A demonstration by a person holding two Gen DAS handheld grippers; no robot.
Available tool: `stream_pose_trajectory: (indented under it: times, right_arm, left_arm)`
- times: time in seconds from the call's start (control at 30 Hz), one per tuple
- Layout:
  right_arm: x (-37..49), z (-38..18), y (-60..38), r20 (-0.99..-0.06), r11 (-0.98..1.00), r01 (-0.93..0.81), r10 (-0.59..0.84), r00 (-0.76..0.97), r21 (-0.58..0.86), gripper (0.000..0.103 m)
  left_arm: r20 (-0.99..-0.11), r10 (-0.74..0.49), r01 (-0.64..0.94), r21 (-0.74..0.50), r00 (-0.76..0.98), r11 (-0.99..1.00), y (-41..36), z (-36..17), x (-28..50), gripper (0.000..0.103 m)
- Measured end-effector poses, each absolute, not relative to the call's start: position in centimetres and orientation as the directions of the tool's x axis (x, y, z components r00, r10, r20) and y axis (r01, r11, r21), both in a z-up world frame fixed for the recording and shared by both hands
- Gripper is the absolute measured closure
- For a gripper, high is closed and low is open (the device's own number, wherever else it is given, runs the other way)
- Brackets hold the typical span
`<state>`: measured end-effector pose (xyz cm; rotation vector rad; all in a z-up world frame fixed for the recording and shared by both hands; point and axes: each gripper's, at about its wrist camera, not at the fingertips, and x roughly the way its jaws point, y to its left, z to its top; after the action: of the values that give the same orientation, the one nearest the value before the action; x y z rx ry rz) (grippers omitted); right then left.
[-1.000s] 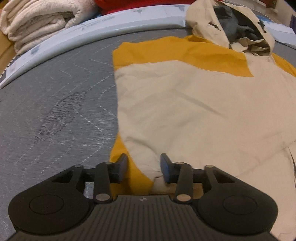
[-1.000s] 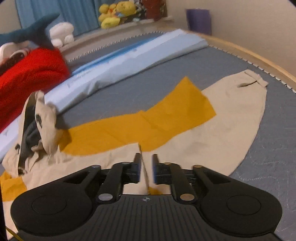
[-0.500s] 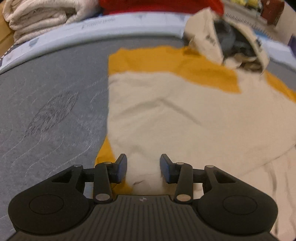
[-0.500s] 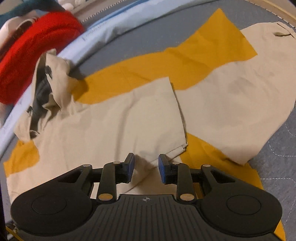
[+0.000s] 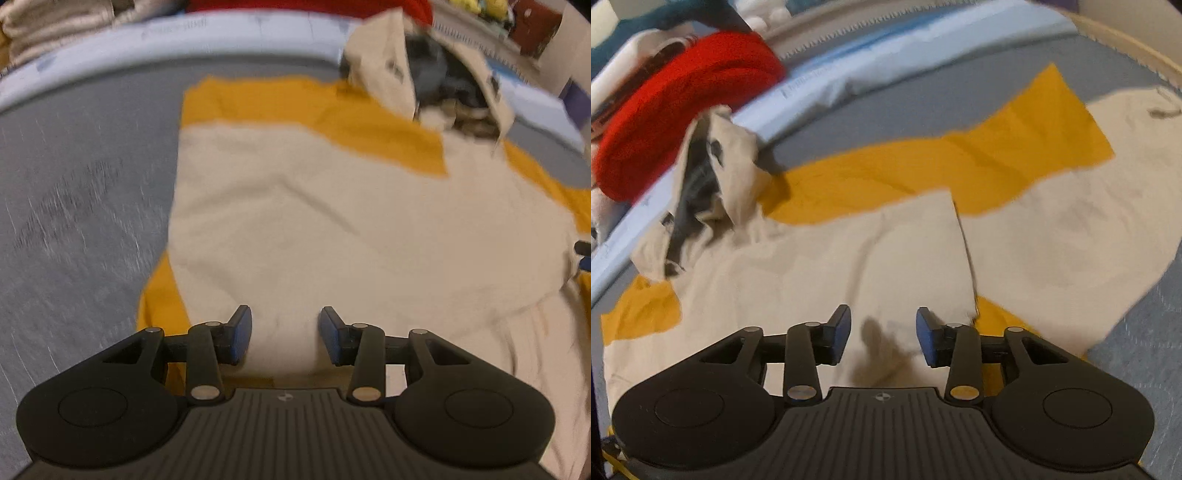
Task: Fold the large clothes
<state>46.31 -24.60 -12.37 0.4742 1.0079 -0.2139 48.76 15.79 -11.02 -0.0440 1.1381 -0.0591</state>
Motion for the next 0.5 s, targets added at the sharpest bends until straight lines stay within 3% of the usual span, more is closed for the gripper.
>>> stream_pose_trajectory:
  times: [0.13,0.5]
  right_arm:
    - [46.2,-13.8,-25.4,-0.89,0.848,0.452,0.049,0.453,0.277,0.062]
    - [44.5,-8.9,-25.5,-0.784,0.895,0.371,-0.038,0.62,0.249,0.062]
  left_arm:
    - [-0.897,-0.047,0.032,-0.037,0.439,0.999,15.2,-10.3,48.8,0.057]
    - [-0.815,-0.076,0.154,0.016,0.575,0.988,10.6,-6.4,45.5,0.057]
